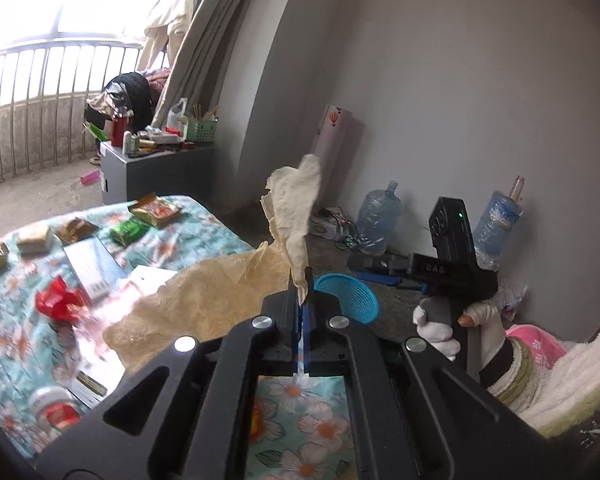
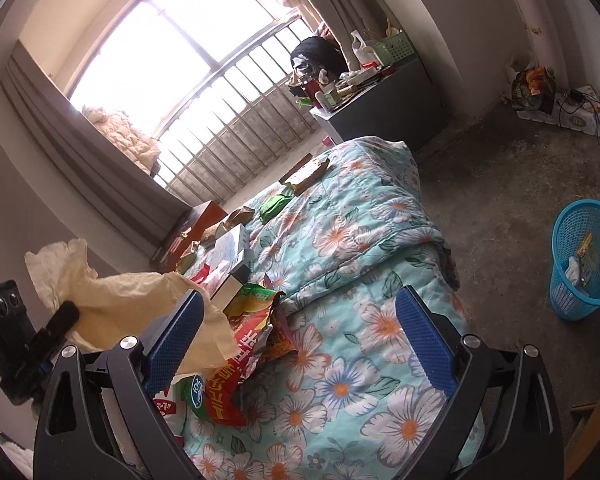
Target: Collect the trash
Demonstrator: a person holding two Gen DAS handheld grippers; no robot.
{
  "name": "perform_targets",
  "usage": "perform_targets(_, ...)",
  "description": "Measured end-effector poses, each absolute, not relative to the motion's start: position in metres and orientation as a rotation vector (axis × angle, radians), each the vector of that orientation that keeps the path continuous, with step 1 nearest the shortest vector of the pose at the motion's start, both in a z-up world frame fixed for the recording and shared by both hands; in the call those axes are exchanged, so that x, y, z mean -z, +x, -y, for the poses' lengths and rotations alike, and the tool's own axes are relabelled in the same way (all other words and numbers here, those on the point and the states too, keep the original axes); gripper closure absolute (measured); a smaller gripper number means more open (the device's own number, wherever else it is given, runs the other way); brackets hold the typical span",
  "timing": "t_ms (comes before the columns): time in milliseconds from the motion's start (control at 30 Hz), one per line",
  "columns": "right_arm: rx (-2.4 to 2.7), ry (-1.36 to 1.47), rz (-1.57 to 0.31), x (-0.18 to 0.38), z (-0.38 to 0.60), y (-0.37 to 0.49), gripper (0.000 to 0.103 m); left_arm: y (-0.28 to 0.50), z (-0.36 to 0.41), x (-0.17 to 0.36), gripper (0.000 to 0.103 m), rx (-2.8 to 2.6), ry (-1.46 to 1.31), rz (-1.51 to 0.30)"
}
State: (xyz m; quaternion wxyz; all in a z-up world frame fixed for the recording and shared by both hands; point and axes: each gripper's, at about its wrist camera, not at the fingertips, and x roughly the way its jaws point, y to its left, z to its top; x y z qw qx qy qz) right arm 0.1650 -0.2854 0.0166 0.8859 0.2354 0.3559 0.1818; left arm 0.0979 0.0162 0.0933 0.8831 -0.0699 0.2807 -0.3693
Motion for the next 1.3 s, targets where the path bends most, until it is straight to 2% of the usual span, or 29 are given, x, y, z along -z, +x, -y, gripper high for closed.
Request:
perform_targets(167,-0.343,0.523,-0.753,-0.005,0.303,0.151,0.009,0.062,0.026,-0.021,0.103,0.819,-0.102,-0.739)
perform_targets(300,-0.323,0.533,-0.758,0.001,0.313,0.140,0.009,0.046,0.031,0.024,0.103,0.875,-0.218,-0.874)
perform_targets(400,-0.314,0.536,-0.763,0.006,0.317,0.133,0.009,0.042,0.028,0.041,0.103,0.848,-0.274,-0.917)
perform_targets(533,-0.353,0.509,-0.793,0.016,0.305,0.123,0.011,0.055,0.008,0.041,0.103,0.712,-0.328,-0.881)
perform_targets(633,-0.417,0.431,-0.809,0.018,0.285,0.111,0.023,0.071,0.000,0.041,0.103,0.591,-0.285,-0.891)
perform_targets(700,-0.484,0.382,-0.821,0.021,0.270,0.103,0.038,0.078,0.000,0.046,0.103,0.530,-0.248,-0.917)
perform_targets(733,-0.519,0.369,-0.834,0.023,0.263,0.099,0.042,0.080,0.000,0.050,0.103,0.502,-0.236,-0.931)
perform_targets(800,-0.600,0.337,-0.876,0.032,0.244,0.094,0.055,0.083,0.000,0.057,0.103,0.482,-0.232,-0.954)
perform_targets(833,-0.621,0.316,-0.899,0.038,0.234,0.093,0.058,0.082,-0.001,0.058,0.103,0.479,-0.236,-0.961)
perform_targets(900,-0.643,0.284,-0.948,0.051,0.216,0.095,0.066,0.081,-0.001,0.059,0.096,0.474,-0.236,-0.968)
perform_targets(967,-0.632,0.272,-0.995,0.067,0.204,0.102,0.068,0.074,-0.005,0.055,0.081,0.454,-0.224,-0.952)
perform_targets(1000,-0.614,0.264,-1.026,0.076,0.200,0.107,0.070,0.071,-0.008,0.052,0.079,0.451,-0.222,-0.933)
perform_targets(1067,-0.559,0.231,-1.090,0.093,0.194,0.116,0.077,0.064,-0.014,0.041,0.078,0.445,-0.206,-0.886)
perform_targets(1200,-0.565,0.281,-1.103,0.097,0.198,0.119,0.078,0.044,-0.018,0.017,0.078,0.540,-0.187,-0.770)
perform_targets(1300,-0.575,0.314,-1.114,0.097,0.202,0.120,0.078,0.042,0.000,0.018,0.076,0.670,-0.148,-0.790)
